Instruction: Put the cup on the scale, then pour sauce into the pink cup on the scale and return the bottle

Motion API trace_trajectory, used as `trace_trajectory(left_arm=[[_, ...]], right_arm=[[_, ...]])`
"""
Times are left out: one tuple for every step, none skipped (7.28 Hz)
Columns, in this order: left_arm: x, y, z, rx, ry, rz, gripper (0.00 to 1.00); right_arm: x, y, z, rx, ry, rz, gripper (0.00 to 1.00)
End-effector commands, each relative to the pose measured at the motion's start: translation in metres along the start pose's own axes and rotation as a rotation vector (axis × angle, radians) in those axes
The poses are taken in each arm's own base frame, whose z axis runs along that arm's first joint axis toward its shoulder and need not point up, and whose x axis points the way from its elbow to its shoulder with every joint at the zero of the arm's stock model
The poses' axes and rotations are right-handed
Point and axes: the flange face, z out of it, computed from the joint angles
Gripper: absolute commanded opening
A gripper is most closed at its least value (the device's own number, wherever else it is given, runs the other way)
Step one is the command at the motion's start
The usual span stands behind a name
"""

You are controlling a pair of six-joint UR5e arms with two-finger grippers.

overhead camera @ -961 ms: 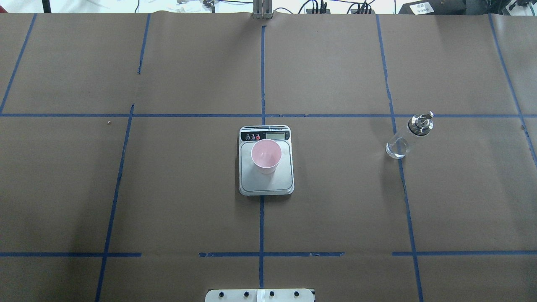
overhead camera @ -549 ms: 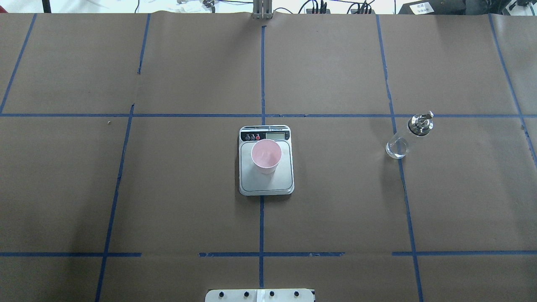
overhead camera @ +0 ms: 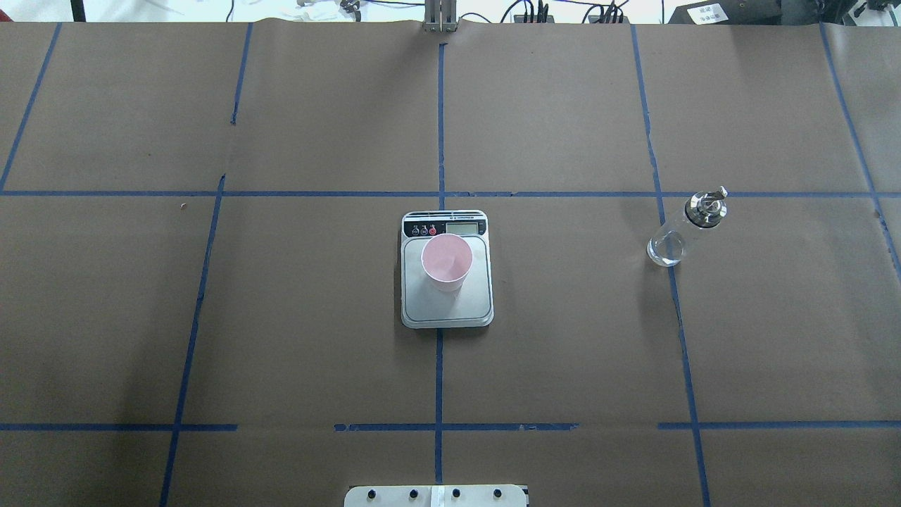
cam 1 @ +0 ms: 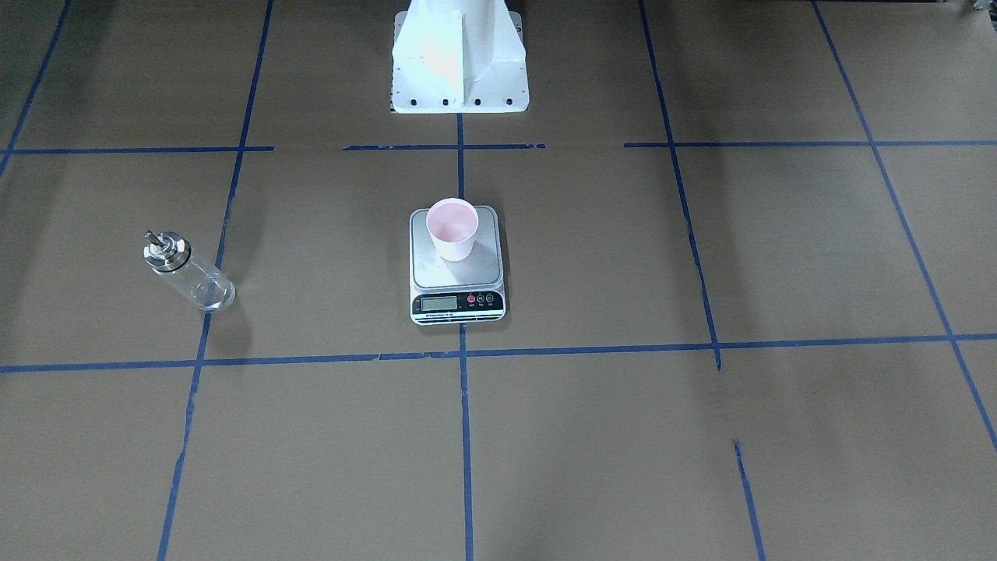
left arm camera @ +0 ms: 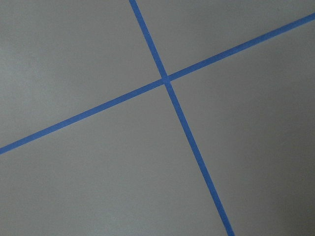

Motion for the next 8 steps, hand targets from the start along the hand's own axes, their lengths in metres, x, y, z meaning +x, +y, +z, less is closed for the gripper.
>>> trace_trajectory(left_arm=[[-0.0002,-0.0007,-0.0013,0.003,-0.001,-0.163,1.00],[0.0000,-0.0009,-0.0014,0.004,0.001,-0.235,1.00],[0.0001,0.0006,-0.0010,0.003,0.001,-0.253,1.00],[-0.0003,-0.0006,-0.0008,0.003,0.002,-0.255,1.00],[-0.0004,0.0002,-0.0004,0.002,0.003,-0.256,1.00],[-0.0004,0.0002,-0.0004,0.002,0.003,-0.257,1.00],[0.0000,0.0000,-0.0009,0.003,0.003,-0.256,1.00],[0.0000,0.0000,-0.0009,0.003,0.002,-0.256,1.00]], right_arm=[[0.0019,0.0007,0.0014,0.003,0.001,0.011,1.00],[0.0019,0.0007,0.0014,0.003,0.001,0.011,1.00],[0.0019,0.0007,0.0014,0.003,0.001,0.011,1.00],[0.0023,0.0015,0.0020,0.002,0.001,0.012,1.00],[0.0019,0.0007,0.0014,0.003,0.001,0.011,1.00],[0.0019,0.0007,0.0014,0.003,0.001,0.011,1.00],[0.0026,0.0009,0.0019,0.002,0.002,0.012,1.00],[0.0026,0.0009,0.0019,0.002,0.002,0.012,1.00]])
